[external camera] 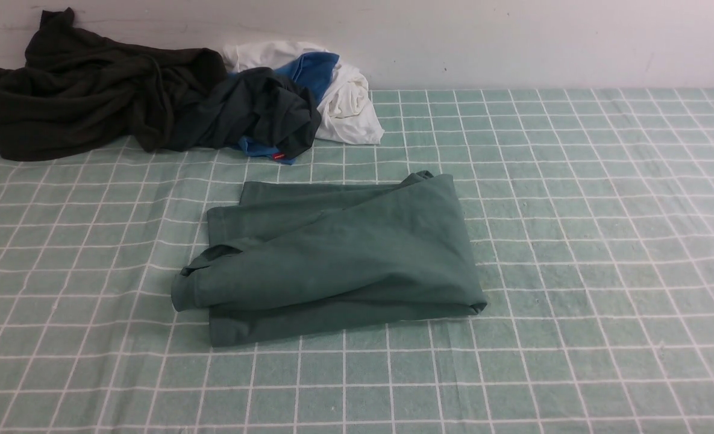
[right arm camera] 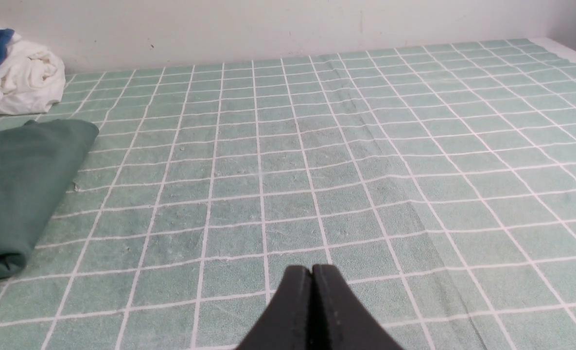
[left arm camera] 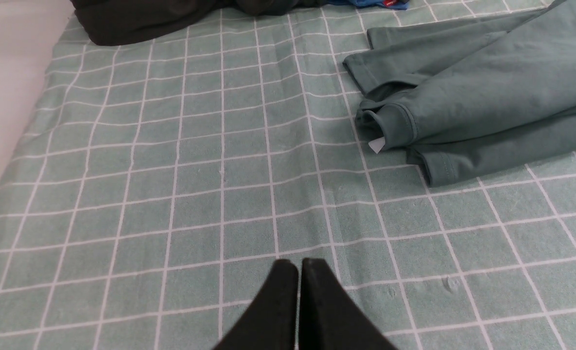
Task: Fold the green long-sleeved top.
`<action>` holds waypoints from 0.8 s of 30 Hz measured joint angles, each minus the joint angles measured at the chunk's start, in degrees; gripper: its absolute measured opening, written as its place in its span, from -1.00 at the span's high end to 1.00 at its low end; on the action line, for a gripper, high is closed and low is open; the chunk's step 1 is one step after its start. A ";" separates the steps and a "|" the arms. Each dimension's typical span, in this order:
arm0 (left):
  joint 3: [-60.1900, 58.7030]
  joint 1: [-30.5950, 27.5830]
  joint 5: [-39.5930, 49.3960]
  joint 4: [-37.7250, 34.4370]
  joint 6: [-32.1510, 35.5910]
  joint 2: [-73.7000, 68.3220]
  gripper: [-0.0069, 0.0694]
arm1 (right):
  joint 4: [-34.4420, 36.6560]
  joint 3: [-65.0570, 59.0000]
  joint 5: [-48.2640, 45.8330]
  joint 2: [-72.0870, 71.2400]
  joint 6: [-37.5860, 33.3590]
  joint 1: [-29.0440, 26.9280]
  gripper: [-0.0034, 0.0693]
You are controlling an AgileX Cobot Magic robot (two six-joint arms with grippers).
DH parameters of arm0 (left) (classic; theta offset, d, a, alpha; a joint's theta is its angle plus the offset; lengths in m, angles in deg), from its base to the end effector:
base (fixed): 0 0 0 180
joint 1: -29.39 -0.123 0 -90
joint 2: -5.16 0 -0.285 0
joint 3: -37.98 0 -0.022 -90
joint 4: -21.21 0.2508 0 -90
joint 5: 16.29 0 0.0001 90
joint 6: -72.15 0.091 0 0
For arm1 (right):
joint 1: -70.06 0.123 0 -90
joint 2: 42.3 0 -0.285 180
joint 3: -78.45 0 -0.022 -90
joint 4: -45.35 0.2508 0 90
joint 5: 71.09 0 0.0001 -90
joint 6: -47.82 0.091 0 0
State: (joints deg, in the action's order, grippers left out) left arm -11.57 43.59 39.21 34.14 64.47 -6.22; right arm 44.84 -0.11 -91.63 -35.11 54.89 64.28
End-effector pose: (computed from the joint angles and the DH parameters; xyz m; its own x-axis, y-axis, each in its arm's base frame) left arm 0.0135 0.0139 0.2814 -0.4214 0.1018 -0.9011 0.0781 0.9941 0.0758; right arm 0.0527 -0.0056 0.1736 -0.2653 0.1422 -0.9536 0.1350 0.9848 0.1093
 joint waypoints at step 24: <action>-23.53 -13.20 -43.40 -8.75 0.11 0.63 0.83 | -0.06 0.00 -0.06 0.00 0.00 -0.02 0.94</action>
State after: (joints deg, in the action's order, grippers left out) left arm -35.10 30.39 -4.19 25.40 64.59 -5.59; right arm 44.78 -0.11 -91.69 -35.11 54.89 64.26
